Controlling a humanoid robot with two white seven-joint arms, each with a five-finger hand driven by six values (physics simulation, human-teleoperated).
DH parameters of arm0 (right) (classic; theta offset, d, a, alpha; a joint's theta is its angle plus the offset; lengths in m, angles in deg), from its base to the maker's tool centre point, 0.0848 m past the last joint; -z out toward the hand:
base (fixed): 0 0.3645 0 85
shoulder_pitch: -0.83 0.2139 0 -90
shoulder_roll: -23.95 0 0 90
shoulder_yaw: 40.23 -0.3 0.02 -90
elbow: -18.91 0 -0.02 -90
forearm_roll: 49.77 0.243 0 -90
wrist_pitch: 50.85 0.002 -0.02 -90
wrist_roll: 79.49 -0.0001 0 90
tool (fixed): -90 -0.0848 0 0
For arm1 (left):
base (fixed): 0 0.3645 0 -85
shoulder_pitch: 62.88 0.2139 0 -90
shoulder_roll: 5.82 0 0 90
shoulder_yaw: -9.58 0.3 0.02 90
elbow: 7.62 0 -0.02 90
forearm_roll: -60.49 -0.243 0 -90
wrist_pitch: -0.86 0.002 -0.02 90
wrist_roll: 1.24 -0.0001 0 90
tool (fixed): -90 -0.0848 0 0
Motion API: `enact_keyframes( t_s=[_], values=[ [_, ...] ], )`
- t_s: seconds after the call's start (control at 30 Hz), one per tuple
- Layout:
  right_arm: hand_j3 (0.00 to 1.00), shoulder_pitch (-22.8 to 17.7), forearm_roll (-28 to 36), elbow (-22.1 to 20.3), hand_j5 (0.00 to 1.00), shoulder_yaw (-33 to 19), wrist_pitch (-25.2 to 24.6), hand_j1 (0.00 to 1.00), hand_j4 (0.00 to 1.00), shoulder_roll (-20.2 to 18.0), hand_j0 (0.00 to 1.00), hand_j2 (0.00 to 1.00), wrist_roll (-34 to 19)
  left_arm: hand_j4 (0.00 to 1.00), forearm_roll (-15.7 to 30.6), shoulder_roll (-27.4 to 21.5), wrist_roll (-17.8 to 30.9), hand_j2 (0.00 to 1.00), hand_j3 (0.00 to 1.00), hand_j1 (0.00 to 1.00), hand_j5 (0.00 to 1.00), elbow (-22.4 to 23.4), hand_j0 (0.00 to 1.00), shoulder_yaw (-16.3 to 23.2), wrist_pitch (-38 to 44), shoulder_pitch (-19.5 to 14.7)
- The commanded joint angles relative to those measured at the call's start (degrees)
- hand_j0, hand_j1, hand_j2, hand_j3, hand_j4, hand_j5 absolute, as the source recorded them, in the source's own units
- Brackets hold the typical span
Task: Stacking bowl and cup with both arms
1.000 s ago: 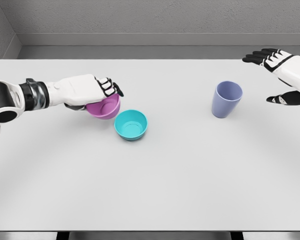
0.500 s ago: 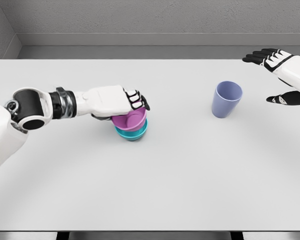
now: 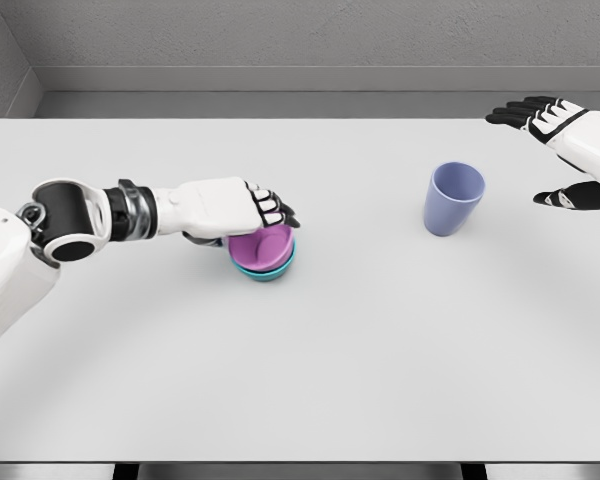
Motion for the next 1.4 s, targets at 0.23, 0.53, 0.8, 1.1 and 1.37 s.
enact_keyframes(
  t_s=[0.23,0.53,0.8,1.1,1.37],
  values=[
    [1.00,0.0,0.3,0.0,1.00,0.0,-0.1,1.00,1.00,-0.1,1.00,1.00,0.0,1.00,5.7,-4.4,-0.2,1.00,1.00,1.00,1.00,-0.1,1.00,-2.6,0.1,-0.2],
    [1.00,-0.1,0.3,0.0,1.00,-0.1,-0.3,1.00,1.00,-0.4,1.00,1.00,0.0,1.00,21.3,-8.2,-0.7,1.00,1.00,1.00,1.00,3.3,1.00,-7.2,0.1,0.7],
    [1.00,-0.3,0.3,-0.1,1.00,-1.7,0.0,1.00,1.00,-1.3,1.00,1.00,0.0,1.00,33.8,-13.8,-0.6,1.00,1.00,1.00,1.00,15.9,1.00,-11.5,0.1,2.0],
    [1.00,0.3,0.3,-1.7,1.00,-2.5,-0.6,1.00,1.00,-3.1,1.00,1.00,0.1,1.00,33.7,-15.9,-0.5,1.00,1.00,1.00,1.00,24.3,1.00,-13.3,0.1,3.6],
    [1.00,12.5,-0.1,-1.2,1.00,0.6,-7.1,1.00,1.00,-0.6,1.00,1.00,-31.5,1.00,32.8,-15.7,-0.4,1.00,1.00,1.00,1.00,24.3,1.00,-13.1,0.1,3.6]
  ],
)
